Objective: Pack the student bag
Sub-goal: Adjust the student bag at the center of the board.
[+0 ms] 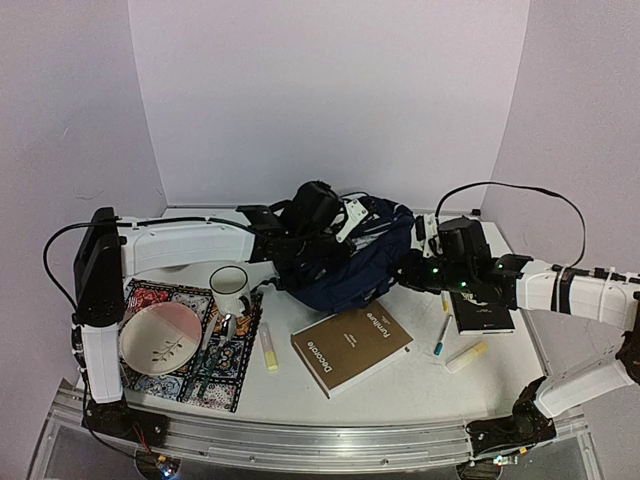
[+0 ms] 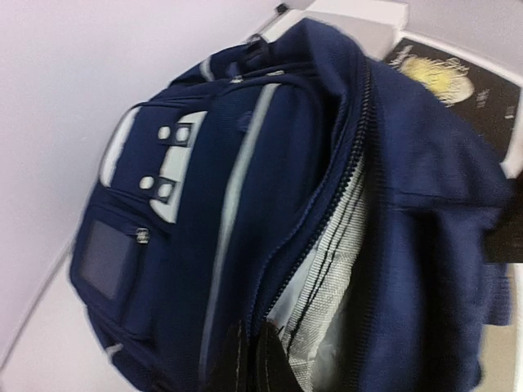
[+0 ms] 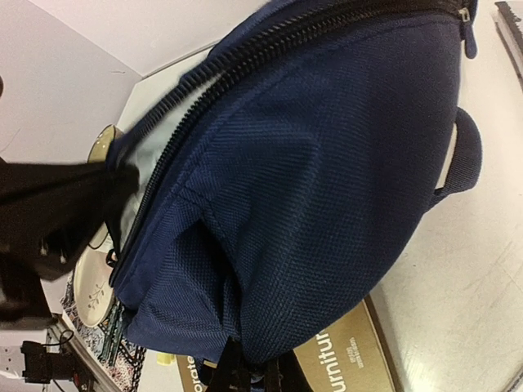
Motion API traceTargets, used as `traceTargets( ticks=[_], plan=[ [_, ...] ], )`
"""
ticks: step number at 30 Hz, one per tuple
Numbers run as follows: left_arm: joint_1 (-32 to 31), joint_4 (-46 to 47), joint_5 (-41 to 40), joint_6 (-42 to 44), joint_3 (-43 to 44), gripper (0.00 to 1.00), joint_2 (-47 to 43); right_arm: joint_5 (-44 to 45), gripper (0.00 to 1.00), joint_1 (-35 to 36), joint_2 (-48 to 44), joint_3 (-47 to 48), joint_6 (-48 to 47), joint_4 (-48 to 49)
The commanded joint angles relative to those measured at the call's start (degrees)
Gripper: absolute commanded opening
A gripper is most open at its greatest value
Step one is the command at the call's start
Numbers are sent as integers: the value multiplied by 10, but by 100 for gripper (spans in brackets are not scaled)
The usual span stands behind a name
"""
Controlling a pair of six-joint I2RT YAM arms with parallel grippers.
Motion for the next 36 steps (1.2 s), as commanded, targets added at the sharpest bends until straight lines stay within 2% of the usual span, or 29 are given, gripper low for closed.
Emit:
traceTargets(
  ticks=[1,6,11,17,20,24,27,29,32,36],
  plan=[
    [19,15,-144,65,71,0,18,68,0,1,-31,16,-24,-9],
    [32,24,-232,130,136,0,34,137,0,-5,-24,12,-17,-63],
    [54,75,-305,168,176,0,37,157,0,-22,13,17,-7,-86],
    [73,96,-266,133,123,0,39,164,0,-41,57,32,-20,-89],
    [77,95,-233,88,77,1,42,156,0,-42,82,47,-43,-87],
    [76,91,-124,-4,29,12,27,130,0,-43,124,87,-71,-86],
    [77,90,-70,-61,12,29,4,126,0,-43,151,114,-80,-86],
    [76,88,-45,-94,2,43,-18,126,0,-43,169,130,-85,-86],
    [77,87,-22,-146,-25,59,-66,131,1,-43,188,154,-92,-89],
    [81,79,8,-235,-87,74,-140,141,3,-43,208,177,-101,-105]
  ],
)
